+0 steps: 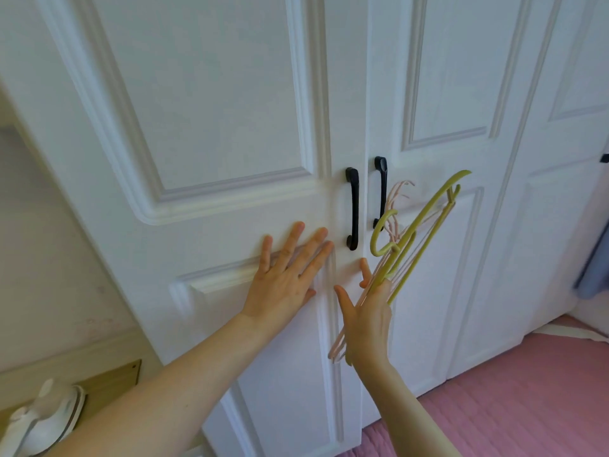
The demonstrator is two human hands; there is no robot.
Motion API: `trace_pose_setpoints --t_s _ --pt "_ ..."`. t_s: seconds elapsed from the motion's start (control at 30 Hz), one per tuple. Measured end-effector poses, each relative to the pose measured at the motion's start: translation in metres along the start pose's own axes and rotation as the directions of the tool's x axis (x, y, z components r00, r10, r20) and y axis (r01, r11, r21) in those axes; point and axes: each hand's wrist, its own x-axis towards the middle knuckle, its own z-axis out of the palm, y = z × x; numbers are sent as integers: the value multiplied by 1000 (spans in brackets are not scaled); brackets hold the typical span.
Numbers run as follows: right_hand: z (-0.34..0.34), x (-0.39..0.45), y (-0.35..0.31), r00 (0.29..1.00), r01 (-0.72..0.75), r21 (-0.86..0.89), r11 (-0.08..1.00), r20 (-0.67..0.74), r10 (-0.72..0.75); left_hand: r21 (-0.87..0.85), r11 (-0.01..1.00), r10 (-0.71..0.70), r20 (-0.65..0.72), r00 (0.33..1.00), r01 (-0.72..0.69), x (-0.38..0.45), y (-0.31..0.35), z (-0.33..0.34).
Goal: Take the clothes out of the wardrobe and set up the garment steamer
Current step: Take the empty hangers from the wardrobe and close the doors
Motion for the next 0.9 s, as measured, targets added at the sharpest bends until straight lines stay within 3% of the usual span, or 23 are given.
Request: trace_pose_setpoints --t_s 0.07,0.2,0.37,0.6,0.73,0.9 --pt "4 6 8 1000 26 -7 1000 10 -26 19 1000 -8 16 1000 7 3 -1 4" --pt "9 17 26 980 199 -244 949 43 -194 48 999 -18 35 999 16 7 -3 10" --pt "23 20 26 990 143 -180 973 40 -138 47 999 -19 55 998 17 9 -4 13" --pt "25 23 27 991 130 -271 954 17 -131 37 999 -28 100 995 24 10 -5 8" --pt "15 21 20 998 54 -292 955 6 -54 3 1000 -22 139 990 22 9 -5 -1" --pt "-10 -8 2 997 77 -296 952 -3 -81 -63 994 104 214 971 -92 -1 -14 -24"
